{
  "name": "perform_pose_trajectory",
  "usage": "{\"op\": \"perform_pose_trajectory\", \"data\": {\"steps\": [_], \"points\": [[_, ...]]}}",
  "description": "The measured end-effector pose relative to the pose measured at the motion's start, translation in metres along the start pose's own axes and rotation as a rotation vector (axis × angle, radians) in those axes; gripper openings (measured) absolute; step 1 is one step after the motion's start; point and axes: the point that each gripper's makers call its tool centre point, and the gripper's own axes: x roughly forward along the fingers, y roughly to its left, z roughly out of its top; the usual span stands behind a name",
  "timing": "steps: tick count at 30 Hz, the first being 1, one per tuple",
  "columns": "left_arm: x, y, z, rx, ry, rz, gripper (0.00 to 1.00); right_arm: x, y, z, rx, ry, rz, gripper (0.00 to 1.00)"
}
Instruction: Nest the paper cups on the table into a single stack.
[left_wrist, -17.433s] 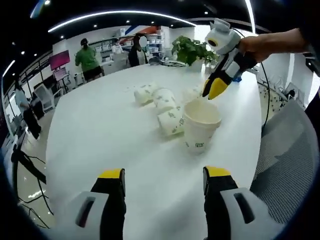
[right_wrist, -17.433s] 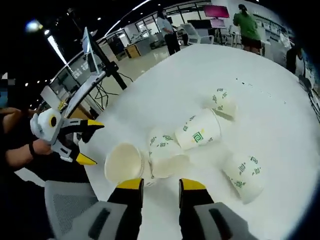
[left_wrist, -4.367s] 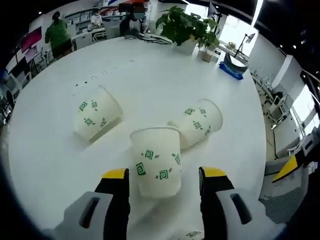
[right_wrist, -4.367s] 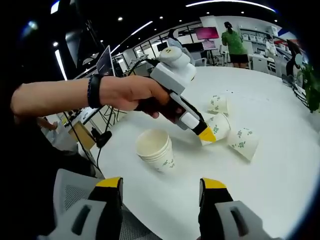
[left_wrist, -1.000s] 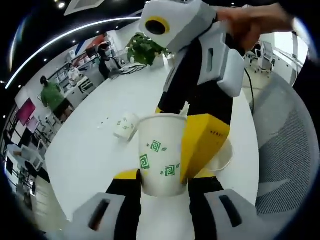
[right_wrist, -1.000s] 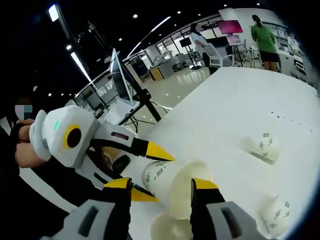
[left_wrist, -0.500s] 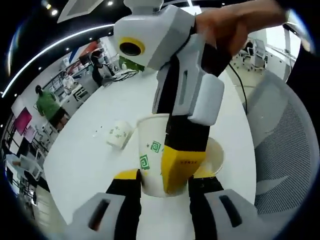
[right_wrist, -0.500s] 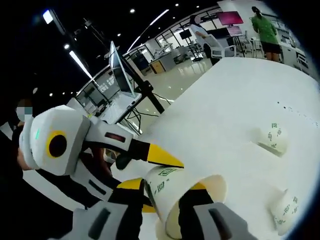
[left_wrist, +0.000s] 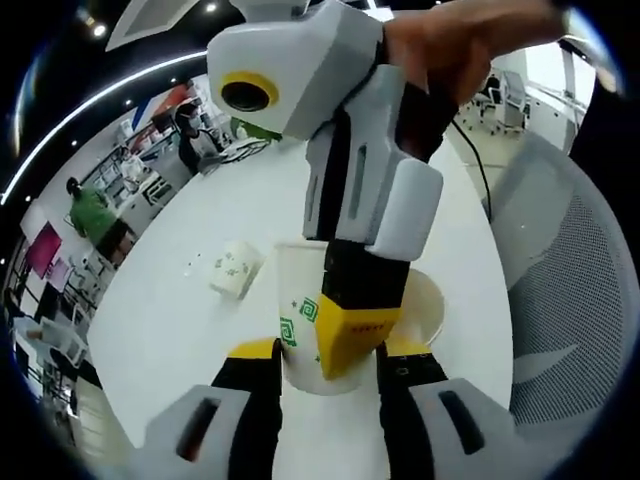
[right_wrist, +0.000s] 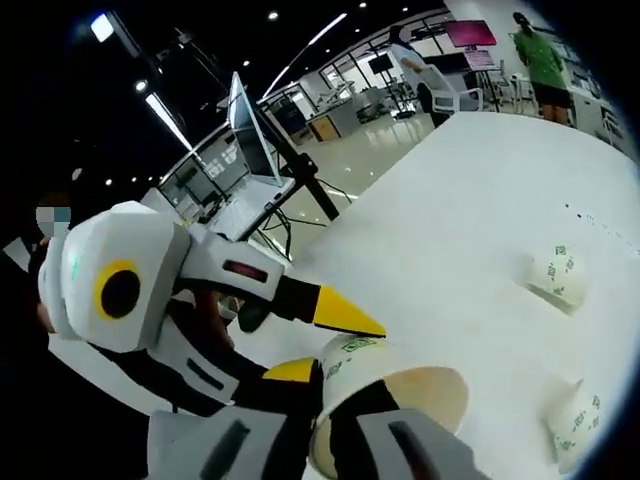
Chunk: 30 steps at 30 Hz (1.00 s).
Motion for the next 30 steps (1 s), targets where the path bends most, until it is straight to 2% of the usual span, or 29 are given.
{"op": "perform_pose_trajectory", "data": {"steps": [7, 11, 18, 23, 25, 28, 30], "points": [[0.0, -0.001, 0.003, -0.024, -0.01, 0.006, 0.36, -0.001, -0.004, -0.001, -0.019, 0.006, -0.017, 0.0], [0.001, -0.001, -0.001, -0.045, 0.005, 0.012, 0.43, -0.005, -0.005, 0.001, -0.021, -0.002, -0.027, 0.0], [-0.004, 0.002, -0.006, -0.094, 0.006, 0.041, 0.49, -0.013, -0.007, -0.001, -0.042, 0.007, -0.049, 0.0], [-0.009, 0.011, -0.011, -0.189, -0.019, 0.076, 0.51, -0.019, -0.011, -0.001, -0.062, 0.02, -0.062, 0.0], [-0.012, 0.019, -0.018, -0.242, -0.033, 0.099, 0.52, -0.022, -0.013, -0.003, -0.073, 0.03, -0.07, 0.0], [-0.014, 0.019, -0.02, -0.3, -0.051, 0.116, 0.53, -0.027, -0.013, -0.005, -0.091, 0.044, -0.081, 0.0], [-0.016, 0.027, -0.027, -0.345, -0.064, 0.131, 0.54, -0.027, -0.015, -0.006, -0.105, 0.056, -0.085, 0.0]]}}
